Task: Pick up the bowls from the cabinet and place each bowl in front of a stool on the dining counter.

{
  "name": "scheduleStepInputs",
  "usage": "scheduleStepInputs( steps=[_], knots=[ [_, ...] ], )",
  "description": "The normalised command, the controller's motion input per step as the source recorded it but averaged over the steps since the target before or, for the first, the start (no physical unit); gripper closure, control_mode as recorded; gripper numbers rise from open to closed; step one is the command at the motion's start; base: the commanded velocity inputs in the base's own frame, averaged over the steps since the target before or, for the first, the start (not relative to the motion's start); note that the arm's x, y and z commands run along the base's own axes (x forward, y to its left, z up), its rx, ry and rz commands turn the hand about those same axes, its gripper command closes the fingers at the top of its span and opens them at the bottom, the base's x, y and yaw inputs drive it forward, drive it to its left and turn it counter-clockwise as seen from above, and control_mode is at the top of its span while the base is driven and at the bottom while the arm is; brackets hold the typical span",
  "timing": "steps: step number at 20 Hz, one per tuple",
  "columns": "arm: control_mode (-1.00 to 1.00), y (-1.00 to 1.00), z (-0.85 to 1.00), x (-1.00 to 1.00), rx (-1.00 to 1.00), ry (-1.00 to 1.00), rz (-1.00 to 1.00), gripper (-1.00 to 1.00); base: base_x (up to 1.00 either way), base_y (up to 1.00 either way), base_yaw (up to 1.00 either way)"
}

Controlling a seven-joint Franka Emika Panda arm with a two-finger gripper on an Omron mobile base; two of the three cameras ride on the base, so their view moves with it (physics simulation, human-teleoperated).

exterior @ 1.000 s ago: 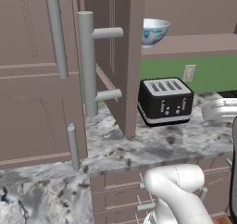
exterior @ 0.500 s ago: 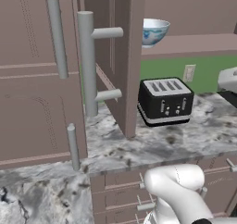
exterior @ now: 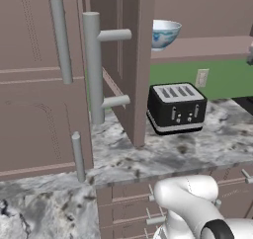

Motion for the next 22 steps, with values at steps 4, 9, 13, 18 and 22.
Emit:
scheduleStepInputs(
  steps=[4, 9, 13, 18, 22],
  knots=[
    [-1.0, -0.14, -0.06, 0.32, 0.33, -0.17, -0.21, -1.0, 0.0, 0.0, 0.0],
    [-1.0, -0.26, -0.07, 0.77, 0.31, -0.1, -0.1, -1.0, 0.0, 0.0, 0.0],
    [-1.0, -0.13, 0.04, 0.85, 0.22, 0.03, 0.07, -1.0, 0.0, 0.0, 0.0],
    [-1.0, 0.0, 0.02, 0.85, 0.15, 0.18, 0.19, -1.0, 0.0, 0.0, 0.0],
    [-1.0, 0.0, 0.0, 0.58, 0.11, 0.19, 0.21, -1.0, 0.0, 0.0, 0.0]
  ],
)
